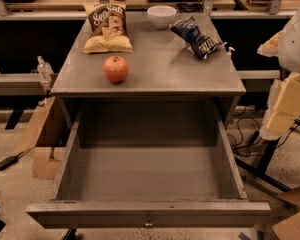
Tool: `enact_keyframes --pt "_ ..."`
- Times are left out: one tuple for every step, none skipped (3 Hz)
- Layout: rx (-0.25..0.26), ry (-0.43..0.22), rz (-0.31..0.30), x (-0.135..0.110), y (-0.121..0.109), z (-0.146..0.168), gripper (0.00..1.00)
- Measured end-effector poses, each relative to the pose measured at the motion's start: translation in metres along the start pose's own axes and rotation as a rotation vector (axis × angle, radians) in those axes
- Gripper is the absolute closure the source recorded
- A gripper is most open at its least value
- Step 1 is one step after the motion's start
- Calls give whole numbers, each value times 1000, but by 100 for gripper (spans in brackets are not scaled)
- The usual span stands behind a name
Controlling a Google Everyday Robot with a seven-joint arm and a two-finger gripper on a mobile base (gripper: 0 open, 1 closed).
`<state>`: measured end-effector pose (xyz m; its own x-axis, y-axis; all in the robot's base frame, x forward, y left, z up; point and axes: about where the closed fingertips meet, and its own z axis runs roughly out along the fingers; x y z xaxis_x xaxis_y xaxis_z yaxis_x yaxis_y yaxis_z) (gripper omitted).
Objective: Place apple into top drawer
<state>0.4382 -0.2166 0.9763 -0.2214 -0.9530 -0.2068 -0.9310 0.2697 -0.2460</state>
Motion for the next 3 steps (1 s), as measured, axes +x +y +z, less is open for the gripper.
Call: enact_keyframes --pt "0 0 0 0 0 0 0" --pt "29 -56 -4 -11 -17 6 0" --pt "102 -204 -11 -41 -61 15 0"
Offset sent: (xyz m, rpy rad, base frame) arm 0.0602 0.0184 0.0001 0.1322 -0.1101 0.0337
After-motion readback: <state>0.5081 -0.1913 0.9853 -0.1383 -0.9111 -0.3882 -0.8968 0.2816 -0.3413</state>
